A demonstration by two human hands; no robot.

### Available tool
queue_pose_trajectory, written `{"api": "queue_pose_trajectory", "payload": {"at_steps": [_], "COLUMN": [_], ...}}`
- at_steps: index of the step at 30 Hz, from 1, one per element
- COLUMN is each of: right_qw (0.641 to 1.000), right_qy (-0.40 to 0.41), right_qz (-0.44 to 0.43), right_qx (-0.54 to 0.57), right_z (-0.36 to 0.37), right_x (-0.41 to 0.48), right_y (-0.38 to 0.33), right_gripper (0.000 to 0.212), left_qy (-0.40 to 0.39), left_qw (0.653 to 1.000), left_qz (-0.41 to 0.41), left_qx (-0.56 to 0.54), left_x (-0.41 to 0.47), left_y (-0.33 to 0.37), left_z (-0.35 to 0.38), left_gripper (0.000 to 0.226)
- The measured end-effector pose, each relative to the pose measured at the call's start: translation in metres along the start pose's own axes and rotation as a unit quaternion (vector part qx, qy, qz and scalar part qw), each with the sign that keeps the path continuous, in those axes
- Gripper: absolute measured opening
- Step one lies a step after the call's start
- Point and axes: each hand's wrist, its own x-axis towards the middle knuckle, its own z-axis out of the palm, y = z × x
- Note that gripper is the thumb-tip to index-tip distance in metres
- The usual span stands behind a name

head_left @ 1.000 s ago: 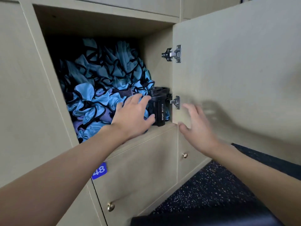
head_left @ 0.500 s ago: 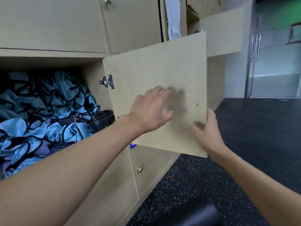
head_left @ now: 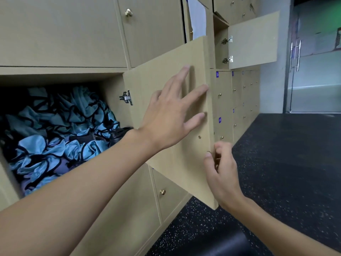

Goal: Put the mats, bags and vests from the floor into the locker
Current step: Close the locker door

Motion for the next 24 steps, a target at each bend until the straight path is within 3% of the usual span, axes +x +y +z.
{"api": "queue_pose_trajectory", "payload": {"at_steps": [5, 10, 13, 15, 19, 24], "right_qw": [0.992, 0.972, 0.962, 0.958, 0.949, 0.932], "right_qy": [-0.113, -0.187, -0.202, -0.228, -0.270, -0.311], "right_qz": [-0.047, -0.056, -0.047, -0.055, -0.072, -0.060], "right_qx": [0.033, 0.133, 0.179, 0.163, 0.149, 0.175], "right_z": [0.024, 0.060, 0.093, 0.121, 0.183, 0.250], "right_x": [-0.022, -0.042, -0.045, -0.046, -0.046, -0.044], "right_y": [-0.038, -0.078, -0.097, -0.109, -0.127, -0.146], "right_gripper": [0.019, 0.005, 0.026, 0.028, 0.011, 0.009], "left_qy": [-0.009, -0.015, -0.030, -0.048, -0.037, -0.073], "left_qw": [0.999, 0.998, 0.994, 0.991, 0.977, 0.925], "left_qz": [-0.027, -0.065, -0.100, -0.121, -0.144, -0.104], "left_qx": [-0.015, -0.012, -0.015, 0.002, 0.153, 0.357], "left_x": [-0.035, -0.083, -0.110, -0.129, -0.165, -0.200], "left_y": [-0.014, -0.041, -0.061, -0.076, -0.118, -0.174], "left_z": [-0.045, -0.094, -0.120, -0.138, -0.163, -0.177], "left_gripper": [0.064, 0.061, 0.064, 0.066, 0.069, 0.071]}}
